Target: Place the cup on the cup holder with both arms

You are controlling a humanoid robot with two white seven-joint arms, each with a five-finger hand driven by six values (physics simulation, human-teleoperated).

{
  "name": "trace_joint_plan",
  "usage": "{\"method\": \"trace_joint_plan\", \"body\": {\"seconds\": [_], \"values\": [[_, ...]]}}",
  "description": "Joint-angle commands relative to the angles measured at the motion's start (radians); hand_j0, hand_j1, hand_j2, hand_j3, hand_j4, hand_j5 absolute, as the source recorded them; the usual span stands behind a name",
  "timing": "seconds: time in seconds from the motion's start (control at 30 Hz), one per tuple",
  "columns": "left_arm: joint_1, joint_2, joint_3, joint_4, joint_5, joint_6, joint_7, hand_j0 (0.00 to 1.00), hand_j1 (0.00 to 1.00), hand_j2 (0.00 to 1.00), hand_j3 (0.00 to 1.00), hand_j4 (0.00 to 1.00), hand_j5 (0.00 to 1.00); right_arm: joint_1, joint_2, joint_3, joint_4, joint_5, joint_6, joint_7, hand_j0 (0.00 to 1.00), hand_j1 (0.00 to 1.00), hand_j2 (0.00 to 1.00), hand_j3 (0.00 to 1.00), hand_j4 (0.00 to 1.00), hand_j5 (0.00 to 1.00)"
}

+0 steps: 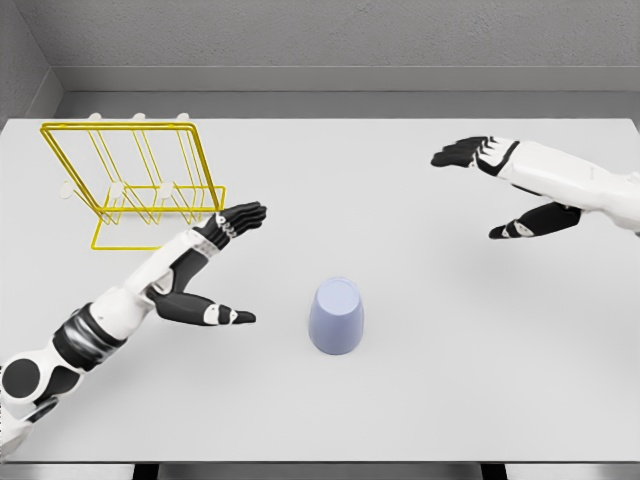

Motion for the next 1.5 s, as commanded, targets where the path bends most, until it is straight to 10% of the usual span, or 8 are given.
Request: {"method": "trace_joint_plan", "body": {"seconds": [0.0, 1.47], "values": [[-0.005, -0.017, -0.02, 0.005, -0.001, 0.0, 0.0, 1.0, 1.0, 1.0, 1.0, 1.0, 1.0, 0.009, 0.05, -0.075, 0.029, -0.004, 0.003, 0.002, 1.0, 1.0, 1.0, 1.0, 1.0, 1.0], [-0.255, -0.014, -0.356, 0.089, 0.034, 0.119, 0.001, 1.0, 1.0, 1.0, 1.0, 1.0, 1.0, 0.084, 0.074, -0.142, 0.055, -0.009, 0.003, 0.007, 1.0, 1.0, 1.0, 1.0, 1.0, 1.0]]}}
